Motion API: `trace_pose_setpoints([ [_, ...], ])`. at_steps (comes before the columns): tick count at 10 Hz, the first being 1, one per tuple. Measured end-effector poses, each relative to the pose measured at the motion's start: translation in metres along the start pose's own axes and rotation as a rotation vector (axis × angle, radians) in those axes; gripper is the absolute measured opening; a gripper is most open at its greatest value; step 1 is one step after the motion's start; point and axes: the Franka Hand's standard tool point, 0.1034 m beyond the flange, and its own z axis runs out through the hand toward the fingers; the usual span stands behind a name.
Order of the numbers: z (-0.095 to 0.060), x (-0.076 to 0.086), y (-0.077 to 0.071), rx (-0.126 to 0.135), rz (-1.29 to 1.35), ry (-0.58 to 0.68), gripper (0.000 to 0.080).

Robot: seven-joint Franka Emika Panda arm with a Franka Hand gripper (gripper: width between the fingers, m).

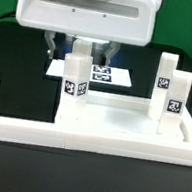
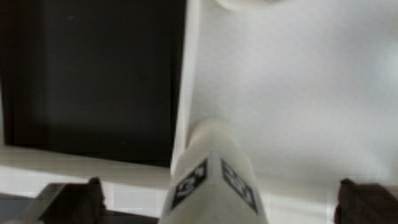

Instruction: Assemble desk

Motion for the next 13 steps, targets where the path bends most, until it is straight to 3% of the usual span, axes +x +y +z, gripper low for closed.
trace_pose_setpoints([
  [2,-0.001,-0.001,0.002,0.029,-0.133,-0.017,0.0649],
  [5,0.004,-0.005,0.01,0.045,-0.221,-0.021,0.0649],
  [7,0.002,0.004,0.013,0.035,-0.325,-0.017,0.0649],
  [11,0.001,0.017,-0.002,0.035,-0.24,-0.01,0.0649],
  [13,0.002,0.018,-0.002,0.035,-0.211,-0.01,0.0622],
])
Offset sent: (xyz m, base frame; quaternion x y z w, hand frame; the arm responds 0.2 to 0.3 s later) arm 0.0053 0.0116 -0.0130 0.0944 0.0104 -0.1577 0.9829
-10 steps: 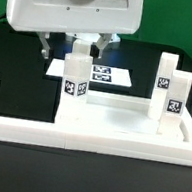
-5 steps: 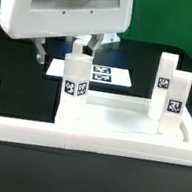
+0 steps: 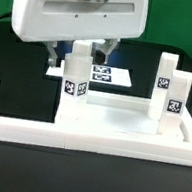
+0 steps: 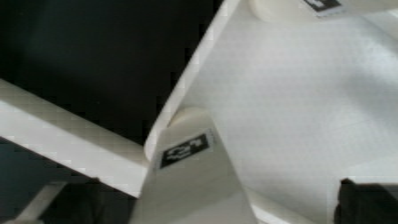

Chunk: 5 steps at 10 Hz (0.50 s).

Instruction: Assemble desk

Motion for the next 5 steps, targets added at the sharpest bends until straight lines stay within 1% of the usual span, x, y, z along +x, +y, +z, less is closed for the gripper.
trace_pose_setpoints([
  [1,0.0001,-0.0005,0.0008,-0.001,0.02,-0.001,0.0622],
  [2,0.0001,-0.0008,0.0011,-0.001,0.033,-0.001,0.0443],
  [3,0.0001,-0.0008,0.0011,-0.001,0.129,-0.001,0.0443],
  [4,0.0002,-0.0009,0.0012,-0.001,0.2,-0.001,0.0285],
  [5,0.0002,-0.0009,0.0012,0.0,0.247,-0.001,0.0287],
])
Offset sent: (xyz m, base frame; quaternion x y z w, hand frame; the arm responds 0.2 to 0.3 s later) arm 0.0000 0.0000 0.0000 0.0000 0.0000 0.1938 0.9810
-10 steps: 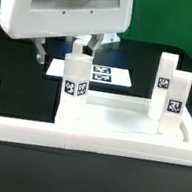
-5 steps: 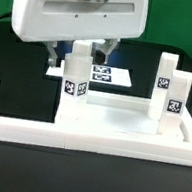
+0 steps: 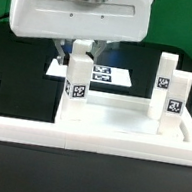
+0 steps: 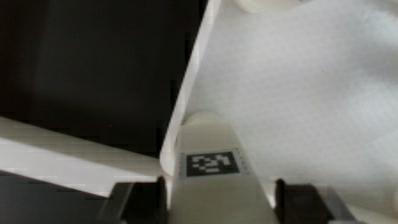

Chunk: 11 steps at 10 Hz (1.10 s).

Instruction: Assemble desk

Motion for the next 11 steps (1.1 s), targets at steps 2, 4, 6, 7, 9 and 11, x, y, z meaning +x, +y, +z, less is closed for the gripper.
trace_pose_setpoints([
  [2,0.0,0.0,0.0,0.0,0.161,0.0,0.0287],
  [4,0.001,0.004,0.006,-0.027,0.34,0.07,0.0287],
  [6,0.001,0.005,0.004,-0.029,0.585,0.109,0.0287],
  [7,0.001,0.008,0.002,-0.028,0.711,0.133,0.0287],
  [9,0.001,0.015,-0.01,-0.008,1.038,0.167,0.0287],
  [11,0.002,0.019,-0.018,0.001,1.24,0.175,0.0287],
])
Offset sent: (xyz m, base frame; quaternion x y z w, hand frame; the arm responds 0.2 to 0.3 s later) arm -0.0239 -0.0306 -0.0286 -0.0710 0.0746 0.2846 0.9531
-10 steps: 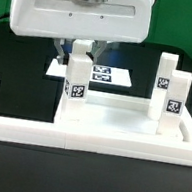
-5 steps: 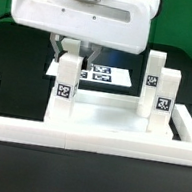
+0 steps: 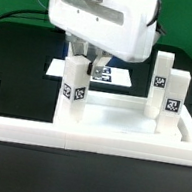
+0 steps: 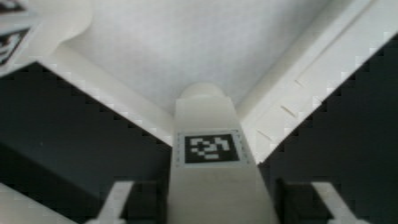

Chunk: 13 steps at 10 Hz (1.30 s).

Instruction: Assemble desk

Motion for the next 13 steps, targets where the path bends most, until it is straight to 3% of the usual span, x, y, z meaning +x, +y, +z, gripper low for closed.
trace_pose_setpoints([
  [3,-0.0003,-0.0046,-0.0037,0.018,0.294,0.008,0.0287],
  [4,0.0003,-0.0052,-0.0042,0.017,0.339,0.008,0.0364],
  [5,0.0007,-0.0053,-0.0041,0.016,0.345,0.008,0.0364],
  [7,0.0,-0.0032,-0.0024,0.019,0.292,0.011,0.0602],
  [13,-0.0005,-0.0018,-0.0012,0.022,0.244,0.013,0.0649],
])
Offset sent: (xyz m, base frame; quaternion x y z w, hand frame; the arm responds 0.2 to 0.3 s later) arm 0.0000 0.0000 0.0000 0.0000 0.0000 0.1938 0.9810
